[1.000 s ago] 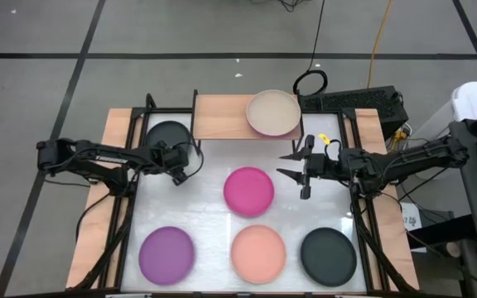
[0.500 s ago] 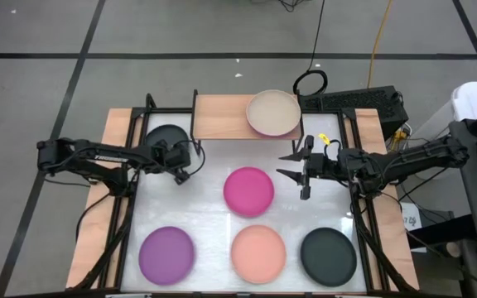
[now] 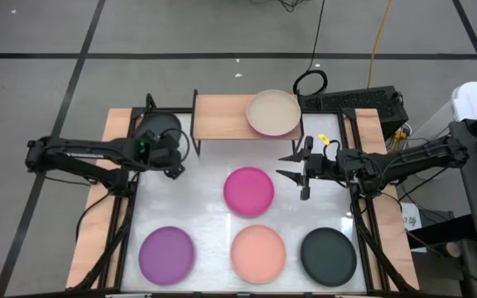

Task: Place and stack plates onto a shelf
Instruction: Stack the top black plate on top of the gray plate on the shelf

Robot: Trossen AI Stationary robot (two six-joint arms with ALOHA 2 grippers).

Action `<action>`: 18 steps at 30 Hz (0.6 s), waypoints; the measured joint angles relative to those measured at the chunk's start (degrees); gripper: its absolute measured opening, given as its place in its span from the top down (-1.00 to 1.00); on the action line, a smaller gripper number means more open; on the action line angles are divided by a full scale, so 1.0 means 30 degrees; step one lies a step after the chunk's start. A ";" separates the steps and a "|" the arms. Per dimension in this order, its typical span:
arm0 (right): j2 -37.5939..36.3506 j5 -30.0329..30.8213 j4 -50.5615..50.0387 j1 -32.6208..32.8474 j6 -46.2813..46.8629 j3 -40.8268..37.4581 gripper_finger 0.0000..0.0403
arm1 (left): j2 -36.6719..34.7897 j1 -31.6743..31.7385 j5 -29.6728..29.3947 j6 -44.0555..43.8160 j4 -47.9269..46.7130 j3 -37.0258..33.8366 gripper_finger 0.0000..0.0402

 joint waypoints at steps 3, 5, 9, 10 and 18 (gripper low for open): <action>0.0000 0.0003 0.0026 0.0000 0.0000 0.0000 0.24 | -0.0128 -0.0438 -0.1282 -0.0393 -0.1258 0.1359 0.95; 0.0000 0.0003 0.0115 -0.0003 0.0000 0.0000 0.24 | -0.0118 -0.0514 -0.1861 0.0027 -0.1274 0.2270 0.95; 0.0007 0.0036 0.0334 0.0000 -0.0085 0.0000 0.24 | 0.0212 -0.0553 -0.2477 0.3361 0.0825 0.3837 0.95; 0.0007 0.0109 0.0508 -0.0001 -0.0233 0.0000 0.24 | 0.0348 -0.0553 -0.2461 0.4900 0.1980 0.4044 0.95; -0.0400 0.3166 0.1428 -0.0015 -0.0569 0.0000 0.24 | 0.2266 -0.0148 0.3920 1.8471 1.3113 0.4228 0.95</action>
